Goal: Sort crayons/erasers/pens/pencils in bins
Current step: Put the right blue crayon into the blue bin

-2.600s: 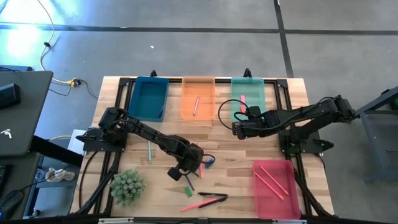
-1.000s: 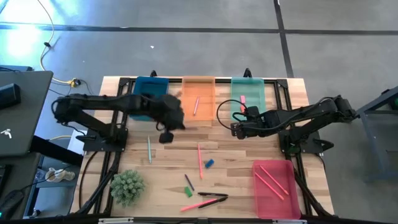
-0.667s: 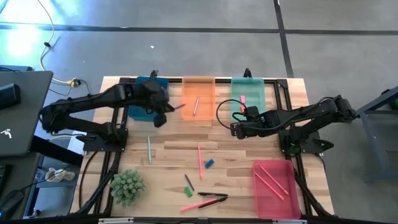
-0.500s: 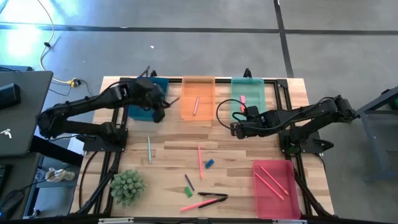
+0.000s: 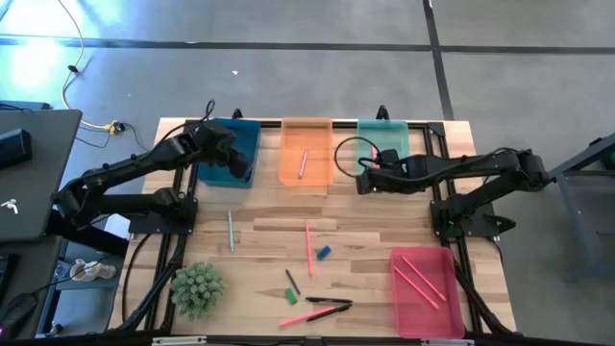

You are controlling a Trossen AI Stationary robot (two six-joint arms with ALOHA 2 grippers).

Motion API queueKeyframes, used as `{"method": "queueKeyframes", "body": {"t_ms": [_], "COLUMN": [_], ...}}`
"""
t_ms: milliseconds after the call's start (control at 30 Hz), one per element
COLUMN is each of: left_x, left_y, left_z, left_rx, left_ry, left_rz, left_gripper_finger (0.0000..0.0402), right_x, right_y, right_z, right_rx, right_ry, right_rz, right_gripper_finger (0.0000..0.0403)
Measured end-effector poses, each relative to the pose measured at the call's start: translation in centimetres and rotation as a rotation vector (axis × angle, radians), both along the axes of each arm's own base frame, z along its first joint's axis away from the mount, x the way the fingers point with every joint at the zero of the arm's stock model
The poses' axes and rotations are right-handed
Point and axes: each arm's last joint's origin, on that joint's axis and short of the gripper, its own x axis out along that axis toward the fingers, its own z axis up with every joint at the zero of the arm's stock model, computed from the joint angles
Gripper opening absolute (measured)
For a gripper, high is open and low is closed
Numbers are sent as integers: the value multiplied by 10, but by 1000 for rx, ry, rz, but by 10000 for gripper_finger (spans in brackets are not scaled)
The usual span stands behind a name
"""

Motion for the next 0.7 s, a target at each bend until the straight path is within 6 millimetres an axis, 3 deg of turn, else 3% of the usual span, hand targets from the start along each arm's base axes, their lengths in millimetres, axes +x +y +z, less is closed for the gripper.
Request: {"method": "queueKeyframes", "body": {"t_ms": [333,700], "left_x": [-15,-17], "left_y": [3,4], "left_z": [-26,-47], "left_rx": [-95,-140], "left_ry": [37,104], "left_rz": [225,289], "left_gripper_finger": [8,8], "right_x": [-4,-6], "right_y": [-45,-86], "right_z": [0,4], "right_rx": [-17,-38], "right_ry": [88,58], "right_rz": [70,157], "right_gripper_finger": [87,87]}}
